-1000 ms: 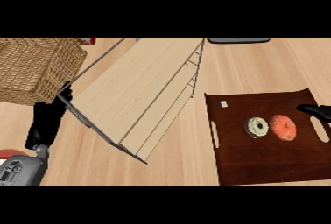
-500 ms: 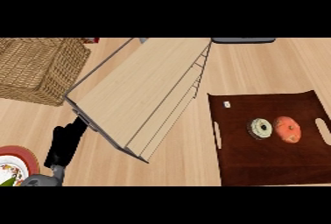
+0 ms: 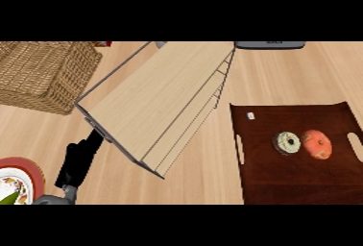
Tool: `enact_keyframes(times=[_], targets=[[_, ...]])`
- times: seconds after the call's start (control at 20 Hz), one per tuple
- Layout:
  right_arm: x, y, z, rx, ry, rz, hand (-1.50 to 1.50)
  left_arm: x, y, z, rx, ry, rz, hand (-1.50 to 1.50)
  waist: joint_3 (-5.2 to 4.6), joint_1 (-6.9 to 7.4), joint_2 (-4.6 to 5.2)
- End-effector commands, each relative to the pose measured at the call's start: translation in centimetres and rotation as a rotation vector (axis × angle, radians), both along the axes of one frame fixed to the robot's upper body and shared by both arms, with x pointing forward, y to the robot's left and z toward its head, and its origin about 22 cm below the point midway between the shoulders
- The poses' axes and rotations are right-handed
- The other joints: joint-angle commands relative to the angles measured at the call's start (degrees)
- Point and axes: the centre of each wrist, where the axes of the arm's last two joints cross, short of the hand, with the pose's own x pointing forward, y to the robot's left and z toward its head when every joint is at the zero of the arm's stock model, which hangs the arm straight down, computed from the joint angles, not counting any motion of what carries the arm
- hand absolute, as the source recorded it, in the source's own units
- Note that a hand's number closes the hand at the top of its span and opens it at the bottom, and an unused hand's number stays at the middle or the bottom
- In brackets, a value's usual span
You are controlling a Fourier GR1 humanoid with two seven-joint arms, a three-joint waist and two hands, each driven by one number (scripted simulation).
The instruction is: Pick the squash from the tray and place it in the tiered shelf
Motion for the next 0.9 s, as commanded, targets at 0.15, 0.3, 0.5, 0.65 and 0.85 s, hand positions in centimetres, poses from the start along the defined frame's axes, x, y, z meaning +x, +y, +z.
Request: enact_keyframes(times=[0.15,0.3,0.5,0.65,0.85], targets=[[1.3,0.8,5.6,-0.515,0.329,0.017,-1.5,0.1,0.2,0.2,0.007,0.002,-0.023,0.0,-0.25,1.22,0.2],[2.7,3.8,5.5,-0.653,0.391,-0.062,-1.5,0.2,-0.3,0.0,-0.003,0.001,-0.037,0.0,-0.2,2.11,0.44],[4.7,9.4,4.7,-0.68,0.452,-0.061,-1.5,1.0,-0.5,1.4,-0.006,-0.001,-0.034,0.0,0.07,1.44,0.19],[6.6,12.8,3.0,-0.651,0.504,-0.022,-1.5,1.2,0.6,0.6,0.015,-0.022,-0.037,0.0,0.09,1.06,0.27],[8.6,14.2,4.3,-0.615,0.583,0.002,-1.5,0.6,-0.7,-1.3,-0.003,-0.011,-0.019,0.0,0.1,0.59,0.16]])
